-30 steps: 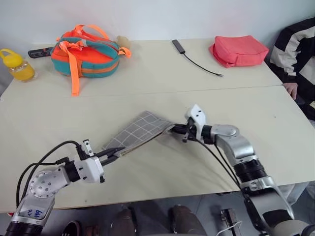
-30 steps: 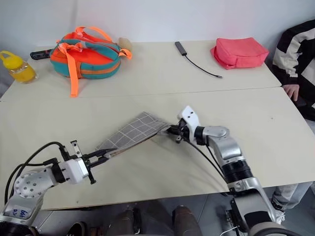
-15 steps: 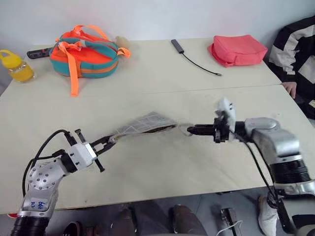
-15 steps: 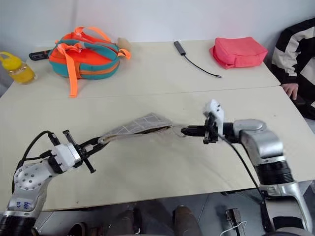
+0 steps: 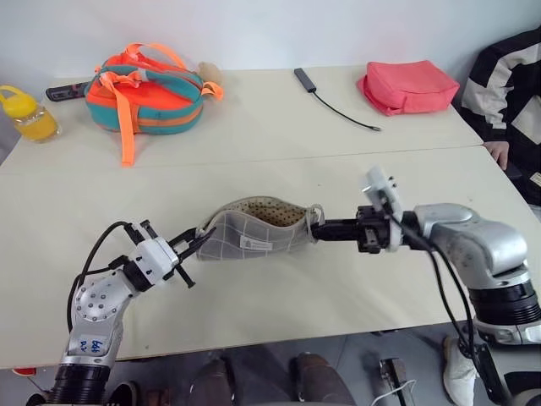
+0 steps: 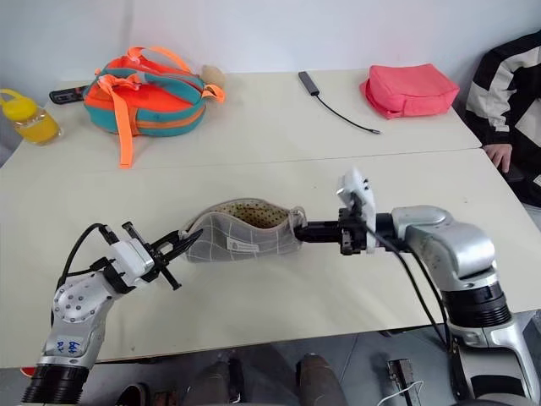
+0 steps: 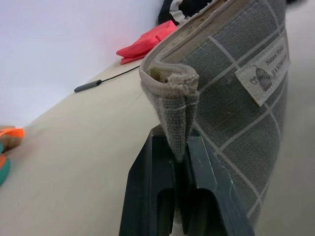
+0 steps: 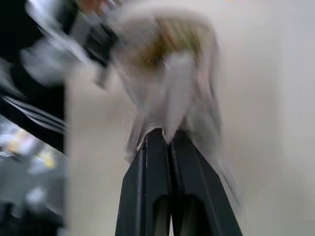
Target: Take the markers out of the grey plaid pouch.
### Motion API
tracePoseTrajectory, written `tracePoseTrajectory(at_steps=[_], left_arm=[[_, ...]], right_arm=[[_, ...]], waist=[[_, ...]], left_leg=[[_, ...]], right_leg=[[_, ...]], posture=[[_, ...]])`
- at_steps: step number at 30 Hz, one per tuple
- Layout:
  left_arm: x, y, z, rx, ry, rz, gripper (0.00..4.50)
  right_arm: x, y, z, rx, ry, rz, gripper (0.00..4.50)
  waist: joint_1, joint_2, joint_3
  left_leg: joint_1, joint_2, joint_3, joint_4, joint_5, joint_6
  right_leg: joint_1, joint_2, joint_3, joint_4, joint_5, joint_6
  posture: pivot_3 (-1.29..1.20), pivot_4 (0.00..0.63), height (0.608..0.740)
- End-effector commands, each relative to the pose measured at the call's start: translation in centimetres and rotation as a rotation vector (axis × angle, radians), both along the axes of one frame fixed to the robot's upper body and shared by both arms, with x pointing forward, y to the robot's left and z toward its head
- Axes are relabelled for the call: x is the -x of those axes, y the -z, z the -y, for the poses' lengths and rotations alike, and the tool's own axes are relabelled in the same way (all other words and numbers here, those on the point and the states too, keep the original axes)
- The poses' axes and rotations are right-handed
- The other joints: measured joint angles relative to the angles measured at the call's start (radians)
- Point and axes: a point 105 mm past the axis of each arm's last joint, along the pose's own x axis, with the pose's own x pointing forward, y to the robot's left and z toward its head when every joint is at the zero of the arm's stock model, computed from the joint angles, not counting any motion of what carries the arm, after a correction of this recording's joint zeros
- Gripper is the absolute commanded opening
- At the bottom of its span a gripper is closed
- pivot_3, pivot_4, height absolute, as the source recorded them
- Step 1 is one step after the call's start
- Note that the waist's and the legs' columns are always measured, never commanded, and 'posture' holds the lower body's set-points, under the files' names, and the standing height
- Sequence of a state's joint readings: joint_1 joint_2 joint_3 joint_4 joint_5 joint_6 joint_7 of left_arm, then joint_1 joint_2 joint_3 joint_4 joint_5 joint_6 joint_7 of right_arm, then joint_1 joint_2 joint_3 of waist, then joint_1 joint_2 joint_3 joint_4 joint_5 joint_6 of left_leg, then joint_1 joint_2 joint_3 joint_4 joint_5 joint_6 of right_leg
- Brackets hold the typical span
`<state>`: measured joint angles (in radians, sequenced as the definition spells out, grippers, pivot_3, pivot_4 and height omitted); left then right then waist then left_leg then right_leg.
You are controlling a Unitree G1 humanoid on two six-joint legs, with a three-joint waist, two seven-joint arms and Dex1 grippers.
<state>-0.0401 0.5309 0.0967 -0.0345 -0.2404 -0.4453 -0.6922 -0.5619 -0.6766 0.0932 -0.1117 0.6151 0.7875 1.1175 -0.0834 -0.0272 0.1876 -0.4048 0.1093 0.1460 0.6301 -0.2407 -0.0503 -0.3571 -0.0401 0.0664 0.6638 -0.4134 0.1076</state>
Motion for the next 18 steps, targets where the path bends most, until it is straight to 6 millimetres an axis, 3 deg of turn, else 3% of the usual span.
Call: tracePoseTrajectory(at_steps=[1,6,7,10,18], left_arm=[[0.5,0.6,0.1,0.004,0.005,-0.033,0.00],[0.8,0.1,0.3,0.013,0.018,-0.011,0.00],[0.9,0.0,0.4,0.017,0.023,-0.008,0.00],[1.1,-0.2,0.5,0.035,0.039,-0.005,0.00],[1.9,-0.4,1.5,0.001,0.103,0.008,0.00]], right_arm=[[-0.4,-1.4,0.6,-0.004,0.008,0.062,0.66],[-1.1,-1.8,2.6,0.095,0.047,0.092,2.51],[-1.6,-2.3,2.9,0.108,0.070,0.131,2.71],[-3.0,-4.3,3.7,0.095,0.129,0.219,2.71],[-3.4,-7.6,3.9,0.111,0.116,0.362,2.71]], waist=[[0.000,0.000,0.000],[0.003,0.000,0.000],[0.003,0.000,0.000],[-0.002,0.000,0.000],[0.002,0.000,0.000]], left_leg=[[0.000,0.000,0.000,0.000,0.000,0.000],[0.000,0.000,0.000,0.001,0.000,0.001],[0.000,0.000,0.000,0.000,0.000,0.001],[0.000,0.000,0.000,0.001,0.000,0.001],[0.000,0.000,0.001,0.000,-0.001,0.001]], right_leg=[[0.000,0.000,0.000,0.000,0.000,0.000],[0.000,0.000,0.000,0.000,0.000,0.000],[0.000,0.000,0.000,0.000,0.000,0.000],[0.000,0.000,0.002,0.000,0.000,0.000],[0.000,0.000,0.002,-0.001,0.000,0.001]], posture=[[0.00,0.150,0.740],[0.00,0.150,0.740],[0.00,0.150,0.740],[0.00,0.150,0.740],[0.00,0.150,0.740]])
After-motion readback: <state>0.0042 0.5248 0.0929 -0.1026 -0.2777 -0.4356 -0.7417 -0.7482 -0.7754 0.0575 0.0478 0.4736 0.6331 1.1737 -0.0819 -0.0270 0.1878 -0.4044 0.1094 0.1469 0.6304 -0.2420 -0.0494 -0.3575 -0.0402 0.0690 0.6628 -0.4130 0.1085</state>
